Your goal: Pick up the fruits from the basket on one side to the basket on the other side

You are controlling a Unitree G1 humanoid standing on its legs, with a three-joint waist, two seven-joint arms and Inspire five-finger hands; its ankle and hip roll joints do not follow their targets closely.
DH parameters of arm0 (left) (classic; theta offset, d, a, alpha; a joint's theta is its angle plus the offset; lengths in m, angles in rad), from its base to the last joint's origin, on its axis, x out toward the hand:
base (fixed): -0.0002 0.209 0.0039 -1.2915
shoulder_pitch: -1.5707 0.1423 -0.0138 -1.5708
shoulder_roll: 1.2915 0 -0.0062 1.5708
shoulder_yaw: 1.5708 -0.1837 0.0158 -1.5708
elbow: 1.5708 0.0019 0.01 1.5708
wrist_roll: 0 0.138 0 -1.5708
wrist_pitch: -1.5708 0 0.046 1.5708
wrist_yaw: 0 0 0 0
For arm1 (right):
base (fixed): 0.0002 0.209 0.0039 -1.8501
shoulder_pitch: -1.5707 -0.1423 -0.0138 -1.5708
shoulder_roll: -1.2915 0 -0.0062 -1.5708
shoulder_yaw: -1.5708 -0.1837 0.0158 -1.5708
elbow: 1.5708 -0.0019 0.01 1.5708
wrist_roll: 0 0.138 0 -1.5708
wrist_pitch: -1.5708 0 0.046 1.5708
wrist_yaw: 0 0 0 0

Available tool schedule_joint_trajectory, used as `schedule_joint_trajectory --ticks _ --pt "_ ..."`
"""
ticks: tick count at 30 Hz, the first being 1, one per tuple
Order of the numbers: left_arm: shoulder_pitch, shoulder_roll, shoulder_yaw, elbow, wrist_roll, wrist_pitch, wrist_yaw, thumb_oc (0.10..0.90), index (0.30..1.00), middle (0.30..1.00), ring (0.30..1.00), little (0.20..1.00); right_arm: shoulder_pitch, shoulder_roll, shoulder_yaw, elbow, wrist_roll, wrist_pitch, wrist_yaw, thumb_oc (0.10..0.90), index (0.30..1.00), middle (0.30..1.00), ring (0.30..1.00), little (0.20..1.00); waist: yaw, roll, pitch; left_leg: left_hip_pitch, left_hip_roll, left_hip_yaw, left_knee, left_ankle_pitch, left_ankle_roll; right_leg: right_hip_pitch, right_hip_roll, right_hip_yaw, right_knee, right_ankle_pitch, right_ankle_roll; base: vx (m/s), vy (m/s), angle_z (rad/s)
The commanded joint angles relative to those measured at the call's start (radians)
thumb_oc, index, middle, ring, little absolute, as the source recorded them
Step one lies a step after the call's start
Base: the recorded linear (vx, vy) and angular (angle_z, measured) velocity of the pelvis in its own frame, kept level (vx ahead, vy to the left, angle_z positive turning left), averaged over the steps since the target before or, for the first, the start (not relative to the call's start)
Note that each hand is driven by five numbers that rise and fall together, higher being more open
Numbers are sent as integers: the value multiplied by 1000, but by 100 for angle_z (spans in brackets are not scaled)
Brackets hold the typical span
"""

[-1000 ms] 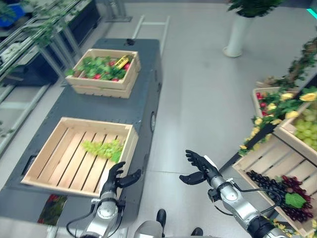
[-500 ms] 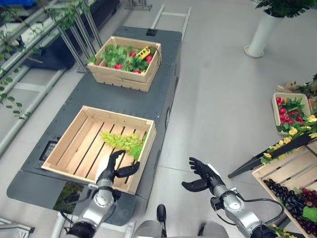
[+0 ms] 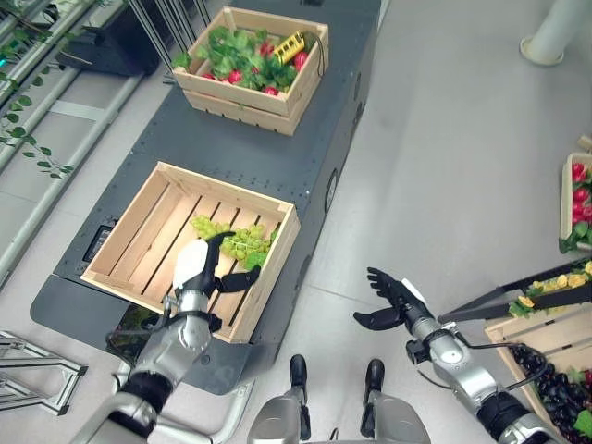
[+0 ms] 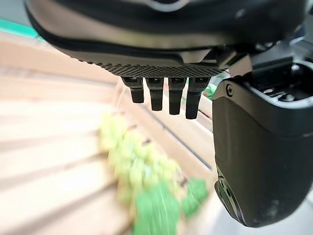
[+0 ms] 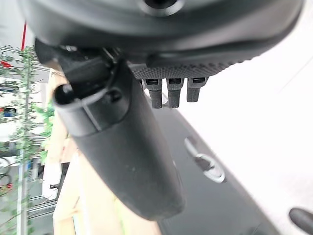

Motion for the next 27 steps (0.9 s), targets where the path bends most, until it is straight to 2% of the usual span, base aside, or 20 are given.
schedule_joint_trajectory --ticks 1,3,5,9,10,15,20,21,24,27 --pt "-165 116 33 75 67 -49 152 800 900 900 900 900 -33 20 13 -72 22 -68 17 800 900 900 900 900 -13 -32 13 -93 21 -1 169 -110 -44 -48 -50 -14 202 -153 -60 -15 125 -9" --pt "-209 142 11 124 100 -43 173 800 900 900 900 900 -45 16 21 -66 24 -67 23 800 900 900 900 900 -21 -34 36 -114 23 5 191 -112 -45 -72 -50 -7 220 -157 -63 -15 114 -9" --pt "-264 166 -32 164 145 -4 177 800 900 900 900 900 -62 6 31 -59 20 -65 34 800 900 900 900 900 -32 -38 69 -148 22 10 226 -116 -46 -107 -49 6 249 -161 -68 -27 137 -3" --pt "-341 189 -61 218 138 29 235 800 900 900 900 900 -86 -9 48 -46 6 -66 33 800 900 900 900 900 -42 -48 105 -195 23 22 281 -128 -45 -156 -47 18 293 -171 -75 -14 125 -2" --pt "-385 205 -72 237 151 52 251 800 900 900 900 900 -97 -17 52 -36 1 -79 27 800 900 900 900 900 -44 -55 128 -228 24 25 327 -142 -42 -189 -48 23 328 -179 -79 -32 100 -3" --pt "-469 242 -118 282 188 109 237 800 900 900 900 900 -129 -29 54 -36 2 -78 14 800 900 900 900 900 -43 -75 133 -336 30 25 413 -167 -34 -297 -46 34 403 -189 -79 -20 87 2" --pt "-542 271 -192 308 252 141 164 800 900 900 900 900 -149 -32 52 -35 -11 -64 14 800 900 900 900 900 -45 -89 133 -409 33 30 459 -184 -26 -369 -42 46 442 -194 -75 -3 78 5" --pt "-559 284 -217 310 304 149 153 800 900 900 900 900 -156 -37 50 -37 -10 -58 17 800 900 900 900 900 -47 -96 133 -433 34 36 469 -187 -23 -396 -38 47 454 -195 -75 -14 72 2" --pt "-579 301 -253 311 341 164 142 800 900 900 900 900 -165 -47 43 -34 2 -51 26 800 900 900 900 900 -47 -99 133 -459 34 42 481 -191 -22 -424 -38 46 466 -194 -74 -15 93 2" --pt "-647 329 -327 309 407 208 96 800 900 900 900 900 -195 -62 43 -19 12 -53 41 800 900 900 900 900 -47 -104 133 -503 36 50 503 -201 -15 -470 -40 46 489 -196 -71 -22 79 3"
